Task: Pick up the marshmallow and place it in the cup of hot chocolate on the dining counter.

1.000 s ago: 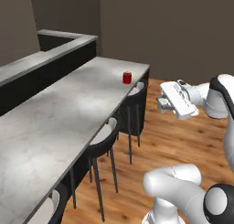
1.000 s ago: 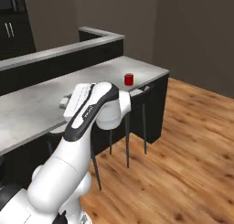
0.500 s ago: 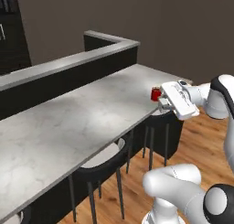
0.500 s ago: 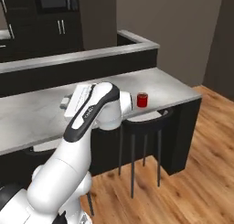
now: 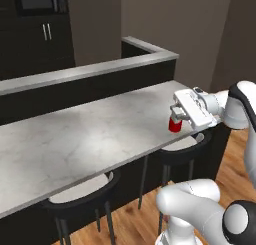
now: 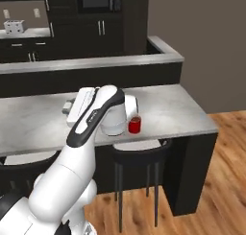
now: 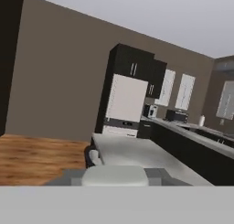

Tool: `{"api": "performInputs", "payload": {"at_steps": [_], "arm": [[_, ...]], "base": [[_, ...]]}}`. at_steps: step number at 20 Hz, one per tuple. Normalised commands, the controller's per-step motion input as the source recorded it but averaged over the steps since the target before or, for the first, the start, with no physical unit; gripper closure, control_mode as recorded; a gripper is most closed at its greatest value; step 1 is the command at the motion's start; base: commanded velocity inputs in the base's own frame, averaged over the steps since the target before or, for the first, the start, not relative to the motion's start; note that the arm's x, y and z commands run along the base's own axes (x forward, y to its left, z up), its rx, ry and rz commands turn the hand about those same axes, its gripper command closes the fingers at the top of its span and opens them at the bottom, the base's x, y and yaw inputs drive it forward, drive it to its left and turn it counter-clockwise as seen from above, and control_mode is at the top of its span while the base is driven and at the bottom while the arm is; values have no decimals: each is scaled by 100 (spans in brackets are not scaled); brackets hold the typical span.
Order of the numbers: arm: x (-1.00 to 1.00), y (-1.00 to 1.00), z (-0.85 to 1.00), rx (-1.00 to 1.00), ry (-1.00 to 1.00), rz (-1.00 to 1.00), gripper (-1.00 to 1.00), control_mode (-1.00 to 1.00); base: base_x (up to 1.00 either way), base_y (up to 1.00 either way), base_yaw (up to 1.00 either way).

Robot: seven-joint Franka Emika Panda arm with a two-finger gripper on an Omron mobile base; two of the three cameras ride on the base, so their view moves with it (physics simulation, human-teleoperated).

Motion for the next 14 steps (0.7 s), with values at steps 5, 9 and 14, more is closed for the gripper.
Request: {"api": "performInputs", "payload": {"at_steps": [5, 9, 14], "arm": [[0, 0, 0, 0, 0, 0, 100, 100], [0, 0, 0, 0, 0, 0, 100, 100], [0, 0, 0, 0, 0, 0, 100, 100]], "base": [[12, -100, 44], [57, -83, 46], [39, -30, 28]]}}
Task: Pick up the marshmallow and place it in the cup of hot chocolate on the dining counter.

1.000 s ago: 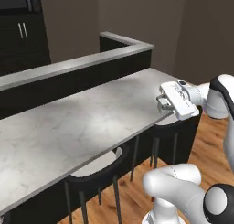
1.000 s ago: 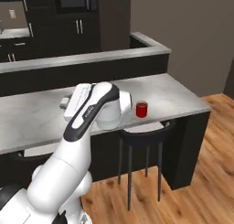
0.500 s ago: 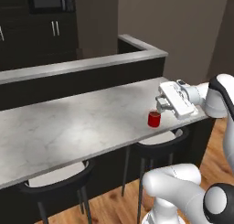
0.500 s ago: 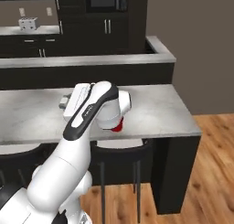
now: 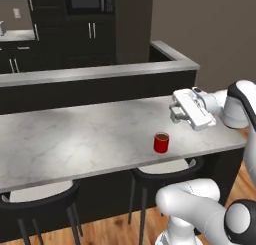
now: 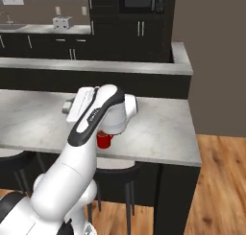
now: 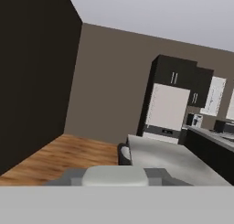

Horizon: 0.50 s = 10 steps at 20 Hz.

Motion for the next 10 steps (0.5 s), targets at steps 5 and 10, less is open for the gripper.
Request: {"api": "performInputs", "payload": {"at_steps": [5, 10], "arm": [[0, 0, 0, 0, 0, 0, 100, 100], [0, 0, 0, 0, 0, 0, 100, 100]], "base": [[56, 0, 0], [98, -43, 5]]}}
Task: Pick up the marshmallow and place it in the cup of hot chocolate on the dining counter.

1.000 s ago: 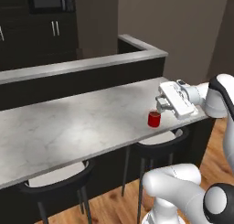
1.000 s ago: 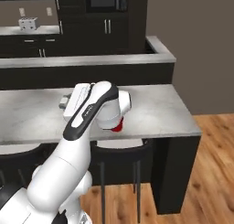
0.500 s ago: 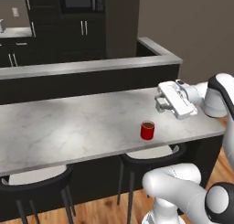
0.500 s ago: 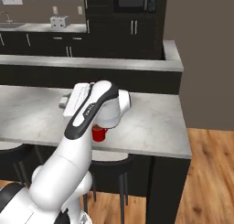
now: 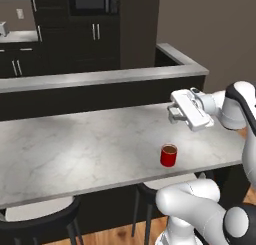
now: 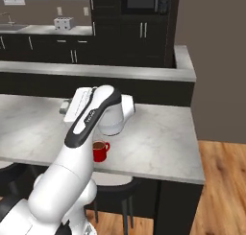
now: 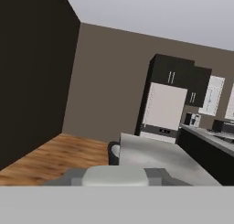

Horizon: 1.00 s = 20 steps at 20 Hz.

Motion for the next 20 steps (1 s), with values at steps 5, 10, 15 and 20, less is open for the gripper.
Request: {"api": "performInputs", "payload": {"at_steps": [5, 10, 15, 20], "arm": [[0, 0, 0, 0, 0, 0, 100, 100], [0, 0, 0, 0, 0, 0, 100, 100], [0, 0, 0, 0, 0, 0, 100, 100], [26, -45, -12, 0, 5, 11, 100, -100]], "base": [[67, -57, 17], [43, -48, 25], [30, -25, 16], [8, -9, 3]]}}
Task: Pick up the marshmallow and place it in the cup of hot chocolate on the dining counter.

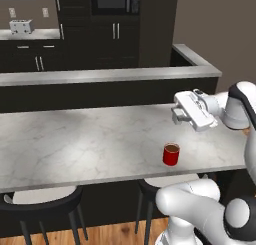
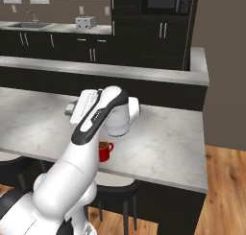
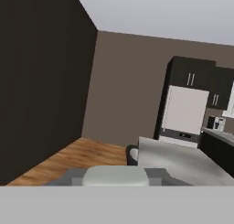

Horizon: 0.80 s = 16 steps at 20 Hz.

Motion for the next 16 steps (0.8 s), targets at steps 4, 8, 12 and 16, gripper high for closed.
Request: {"api": "performInputs", "payload": {"at_steps": [4, 8, 12, 16], "arm": [[29, -50, -24, 0, 1, 14, 100, -100], [41, -11, -34, -5, 1, 11, 100, -100], [31, -34, -45, -1, 2, 11, 100, -100], [27, -44, -49, 0, 5, 10, 100, -100]], "base": [[0, 0, 0], [0, 0, 0], [0, 0, 0], [0, 0, 0]]}}
